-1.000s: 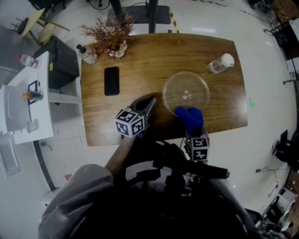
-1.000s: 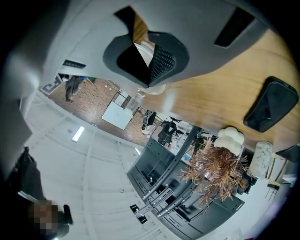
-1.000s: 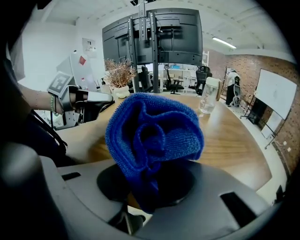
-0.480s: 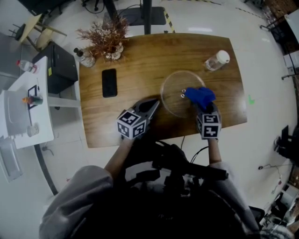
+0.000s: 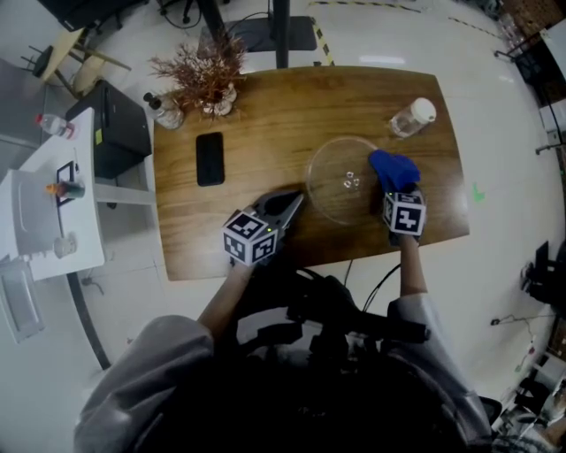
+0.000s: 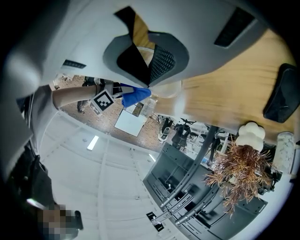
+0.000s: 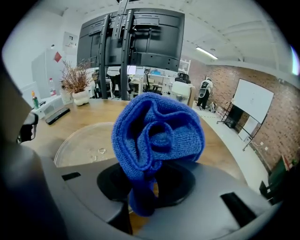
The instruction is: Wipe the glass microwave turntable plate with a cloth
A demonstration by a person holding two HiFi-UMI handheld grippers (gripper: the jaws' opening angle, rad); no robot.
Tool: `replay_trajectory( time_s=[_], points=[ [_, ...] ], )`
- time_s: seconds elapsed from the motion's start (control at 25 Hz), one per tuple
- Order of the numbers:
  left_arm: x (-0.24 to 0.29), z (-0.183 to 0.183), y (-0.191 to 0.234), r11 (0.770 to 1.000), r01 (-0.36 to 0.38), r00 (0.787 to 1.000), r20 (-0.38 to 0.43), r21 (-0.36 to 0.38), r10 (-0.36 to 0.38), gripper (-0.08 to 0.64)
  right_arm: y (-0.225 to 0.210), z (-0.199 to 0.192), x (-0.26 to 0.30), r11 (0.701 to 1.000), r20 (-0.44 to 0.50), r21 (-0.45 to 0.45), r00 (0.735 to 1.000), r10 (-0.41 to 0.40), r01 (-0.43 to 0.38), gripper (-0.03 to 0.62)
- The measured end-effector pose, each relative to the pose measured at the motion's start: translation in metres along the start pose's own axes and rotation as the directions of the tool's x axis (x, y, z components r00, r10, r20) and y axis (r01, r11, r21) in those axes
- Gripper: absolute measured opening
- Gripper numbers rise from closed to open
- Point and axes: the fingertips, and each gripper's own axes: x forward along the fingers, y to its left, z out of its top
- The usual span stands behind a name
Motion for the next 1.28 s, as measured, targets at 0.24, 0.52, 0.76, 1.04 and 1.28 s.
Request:
replay_trajectory(
  time_s=[0.24, 0.52, 0.76, 1.04, 1.28],
  points=[
    [0.003, -0.002, 0.003, 1.0, -0.009, 1.0, -0.004, -0.015, 0.009, 0.0, 0.02, -0.042, -0.039, 0.999, 0.022, 0.017, 0.999, 0.029, -0.029, 0.095],
    [0.012, -0.007, -0.003, 1.0, 0.011, 1.0, -0.023, -0.021, -0.011, 0.0, 0.057, -0.08, -0.087, 0.993, -0.004, 0.051, 0.994, 0.11, -0.11, 0.095],
    [0.016, -0.006, -0.002, 1.0, 0.009, 1.0, -0.028, -0.018, -0.009, 0.0, 0.097, -0.098, -0.104, 0.978, -0.018, 0.075, 0.98, 0.196, -0.194, 0.097],
    [0.018, -0.009, -0.006, 1.0, 0.006, 1.0, -0.031, -0.019, -0.006, 0.0, 0.128, -0.099, -0.105, 0.961, -0.024, 0.047, 0.961, 0.275, -0.273, 0.097],
    [0.019, -0.011, -0.012, 1.0, 0.001, 1.0, -0.029, -0.011, -0.001, 0.0, 0.128, -0.092, -0.109, 0.955, 0.024, 0.074, 0.958, 0.285, -0.286, 0.097]
  ],
)
